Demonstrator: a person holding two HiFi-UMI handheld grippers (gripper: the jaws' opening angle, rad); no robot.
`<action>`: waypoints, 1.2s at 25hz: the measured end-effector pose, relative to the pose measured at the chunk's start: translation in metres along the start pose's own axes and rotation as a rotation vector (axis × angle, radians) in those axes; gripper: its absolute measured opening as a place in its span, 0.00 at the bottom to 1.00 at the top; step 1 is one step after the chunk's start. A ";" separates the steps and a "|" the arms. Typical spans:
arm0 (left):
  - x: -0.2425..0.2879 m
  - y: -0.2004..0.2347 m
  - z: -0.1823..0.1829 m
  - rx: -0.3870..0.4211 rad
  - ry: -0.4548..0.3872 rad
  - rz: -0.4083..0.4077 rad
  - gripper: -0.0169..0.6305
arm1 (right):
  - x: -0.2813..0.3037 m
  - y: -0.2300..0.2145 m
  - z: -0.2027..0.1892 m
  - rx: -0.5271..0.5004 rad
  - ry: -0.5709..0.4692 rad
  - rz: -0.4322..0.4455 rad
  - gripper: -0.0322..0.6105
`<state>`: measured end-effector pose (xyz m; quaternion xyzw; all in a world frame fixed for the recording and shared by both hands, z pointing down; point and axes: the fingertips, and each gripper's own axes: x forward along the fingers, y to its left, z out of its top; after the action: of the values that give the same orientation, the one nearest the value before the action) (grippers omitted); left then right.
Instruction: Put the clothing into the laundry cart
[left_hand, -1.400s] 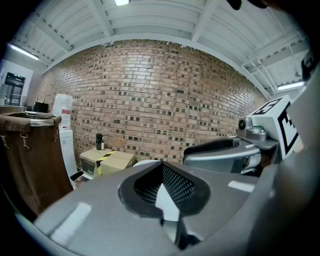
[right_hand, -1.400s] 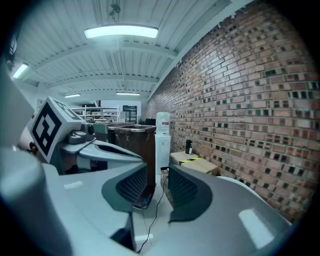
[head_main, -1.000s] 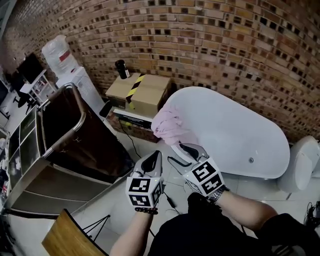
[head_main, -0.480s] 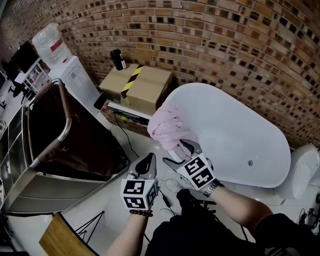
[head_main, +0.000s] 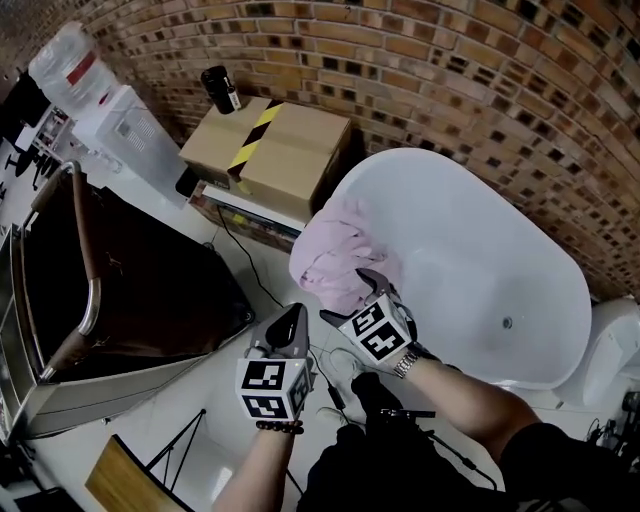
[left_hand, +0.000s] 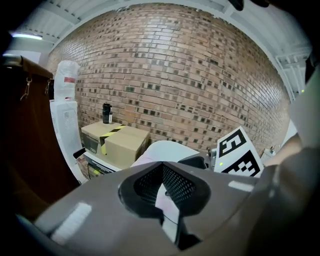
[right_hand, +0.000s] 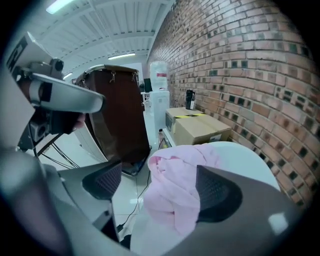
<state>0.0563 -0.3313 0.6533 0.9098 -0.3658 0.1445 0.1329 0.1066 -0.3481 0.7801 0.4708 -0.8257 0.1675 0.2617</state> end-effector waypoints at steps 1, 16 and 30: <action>0.012 0.005 -0.003 -0.007 0.011 0.005 0.03 | 0.015 -0.007 -0.007 0.003 0.018 0.008 0.78; 0.130 0.090 -0.086 -0.083 0.093 0.042 0.03 | 0.192 -0.064 -0.099 0.019 0.185 0.027 0.86; 0.138 0.115 -0.098 -0.099 0.109 0.055 0.03 | 0.219 -0.071 -0.110 0.176 0.177 -0.005 0.64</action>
<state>0.0547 -0.4641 0.8088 0.8825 -0.3895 0.1789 0.1935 0.1062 -0.4774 1.0000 0.4774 -0.7803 0.2796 0.2915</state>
